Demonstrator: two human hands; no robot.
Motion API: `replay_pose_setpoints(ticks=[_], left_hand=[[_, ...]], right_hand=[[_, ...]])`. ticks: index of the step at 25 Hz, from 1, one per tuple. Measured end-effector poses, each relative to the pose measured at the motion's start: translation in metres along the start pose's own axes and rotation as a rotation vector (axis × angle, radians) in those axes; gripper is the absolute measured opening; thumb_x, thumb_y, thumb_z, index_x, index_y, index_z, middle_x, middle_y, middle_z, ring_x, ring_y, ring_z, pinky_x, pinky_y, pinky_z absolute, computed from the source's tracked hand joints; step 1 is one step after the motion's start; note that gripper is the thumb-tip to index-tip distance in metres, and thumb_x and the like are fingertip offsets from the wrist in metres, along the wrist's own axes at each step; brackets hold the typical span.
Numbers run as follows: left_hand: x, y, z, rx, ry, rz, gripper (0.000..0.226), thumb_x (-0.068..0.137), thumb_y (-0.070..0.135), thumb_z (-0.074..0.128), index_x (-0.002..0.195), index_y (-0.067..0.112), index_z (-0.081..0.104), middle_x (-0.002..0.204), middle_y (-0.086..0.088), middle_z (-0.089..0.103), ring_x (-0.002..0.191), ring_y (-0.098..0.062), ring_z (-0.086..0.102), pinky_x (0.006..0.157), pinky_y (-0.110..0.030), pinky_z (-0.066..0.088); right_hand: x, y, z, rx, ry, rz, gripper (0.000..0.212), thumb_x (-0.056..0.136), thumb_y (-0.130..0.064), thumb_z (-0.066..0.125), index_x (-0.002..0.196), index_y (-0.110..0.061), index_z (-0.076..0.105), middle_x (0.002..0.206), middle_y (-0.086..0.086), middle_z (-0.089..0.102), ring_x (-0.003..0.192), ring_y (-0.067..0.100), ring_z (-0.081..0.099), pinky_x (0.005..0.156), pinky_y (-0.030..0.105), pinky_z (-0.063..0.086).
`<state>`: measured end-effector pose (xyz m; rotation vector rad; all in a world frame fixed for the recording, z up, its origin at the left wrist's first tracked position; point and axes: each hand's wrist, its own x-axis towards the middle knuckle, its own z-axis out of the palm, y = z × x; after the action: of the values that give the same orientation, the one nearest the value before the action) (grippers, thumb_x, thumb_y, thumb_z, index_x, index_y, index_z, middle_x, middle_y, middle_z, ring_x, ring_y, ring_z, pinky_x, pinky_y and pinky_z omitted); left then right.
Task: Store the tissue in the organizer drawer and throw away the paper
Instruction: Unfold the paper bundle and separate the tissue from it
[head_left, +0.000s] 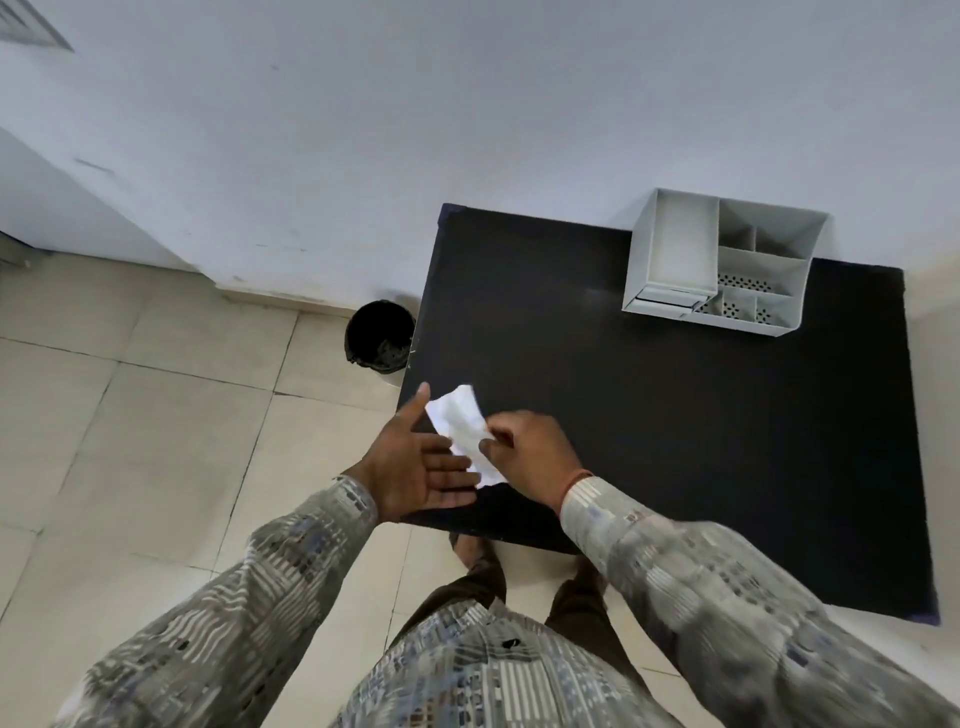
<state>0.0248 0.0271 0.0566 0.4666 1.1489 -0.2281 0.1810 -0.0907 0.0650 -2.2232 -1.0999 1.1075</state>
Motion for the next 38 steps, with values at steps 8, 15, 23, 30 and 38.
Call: replay_pose_setpoints(ticks=[8,15,23,30,38], left_hand=[[-0.027,0.033,0.088,-0.004,-0.253,0.361,0.053,0.095,-0.010,0.051,0.145,0.007,0.058,0.139,-0.021,0.069,0.118,-0.040,0.072,0.100,-0.058,0.058],[-0.045,0.026,0.139,0.115,-0.321,0.483,0.062,0.093,-0.017,0.055,0.145,0.017,0.061,0.140,-0.016,0.070,0.127,-0.046,0.067,0.100,-0.065,0.057],[-0.061,0.008,0.190,0.031,-0.297,0.502,0.062,0.094,-0.017,0.051,0.146,0.017,0.058,0.140,-0.017,0.069,0.124,-0.044,0.068,0.092,-0.056,0.063],[-0.079,-0.009,0.233,-0.112,-0.189,0.410,0.040,0.102,0.001,0.055,0.142,0.002,0.058,0.133,-0.025,0.072,0.121,-0.044,0.070,0.098,-0.056,0.060],[-0.073,-0.034,0.239,0.119,0.147,0.592,0.035,0.108,0.038,0.058,0.122,0.010,0.073,0.118,-0.014,0.081,0.106,-0.031,0.079,0.092,-0.048,0.063]], right_hand=[[-0.069,-0.015,-0.090,-0.001,0.370,-0.078,0.027,0.095,-0.031,0.070,0.119,-0.022,0.077,0.124,-0.002,0.071,0.120,0.016,0.059,0.107,0.028,0.042],[-0.096,0.012,-0.137,-0.026,0.374,-0.007,0.025,0.088,-0.032,0.080,0.110,-0.022,0.078,0.139,-0.005,0.061,0.127,0.013,0.055,0.111,0.031,0.041],[-0.135,0.028,-0.170,0.011,0.364,-0.115,0.003,0.091,-0.026,0.077,0.094,-0.027,0.077,0.157,-0.006,0.052,0.142,0.015,0.049,0.117,0.041,0.043],[-0.157,0.042,-0.199,-0.287,0.300,-0.234,0.066,0.087,-0.039,0.076,0.148,-0.032,0.052,0.154,-0.001,0.056,0.142,0.020,0.049,0.122,0.045,0.037],[-0.150,0.097,-0.228,1.260,0.081,0.017,0.022,0.101,-0.014,0.065,0.122,-0.008,0.070,0.127,0.019,0.076,0.116,0.037,0.073,0.104,0.056,0.055]])
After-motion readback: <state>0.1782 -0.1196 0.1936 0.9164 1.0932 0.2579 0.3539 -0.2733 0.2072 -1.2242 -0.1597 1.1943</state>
